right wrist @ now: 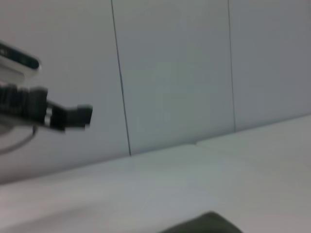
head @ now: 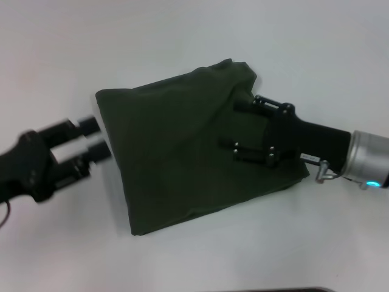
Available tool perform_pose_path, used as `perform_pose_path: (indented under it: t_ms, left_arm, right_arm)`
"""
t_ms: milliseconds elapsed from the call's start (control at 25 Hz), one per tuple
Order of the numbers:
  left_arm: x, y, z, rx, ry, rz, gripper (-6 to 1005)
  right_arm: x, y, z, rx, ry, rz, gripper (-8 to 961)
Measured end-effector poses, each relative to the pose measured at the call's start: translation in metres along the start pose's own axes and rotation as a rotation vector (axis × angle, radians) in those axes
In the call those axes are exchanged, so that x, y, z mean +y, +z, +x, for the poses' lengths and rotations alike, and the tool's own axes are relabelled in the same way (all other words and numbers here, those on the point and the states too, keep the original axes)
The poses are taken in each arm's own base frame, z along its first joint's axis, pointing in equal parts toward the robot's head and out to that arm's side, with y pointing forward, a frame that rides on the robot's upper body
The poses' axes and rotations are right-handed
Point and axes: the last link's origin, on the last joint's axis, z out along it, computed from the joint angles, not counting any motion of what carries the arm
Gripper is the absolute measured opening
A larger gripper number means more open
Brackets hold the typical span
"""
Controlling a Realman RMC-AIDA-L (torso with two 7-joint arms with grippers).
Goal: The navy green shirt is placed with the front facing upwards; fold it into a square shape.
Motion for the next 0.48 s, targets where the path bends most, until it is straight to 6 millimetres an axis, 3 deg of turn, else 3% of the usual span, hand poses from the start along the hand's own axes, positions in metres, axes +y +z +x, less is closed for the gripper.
perform_pose_path:
  t_ms: [280,480]
  left_arm:
    - [0.009,0.005,-0.011,-0.130,-0.036,-0.090,583]
    - [0.007,0.002,-0.006,-0.161,-0.228,-0.084,580]
  right_arm:
    - [-0.005,-0.022,-0.011,0.003,0.161,-0.015,839]
    - [-0.018,-0.028,-0.025,0.063,0.363,-0.020,838]
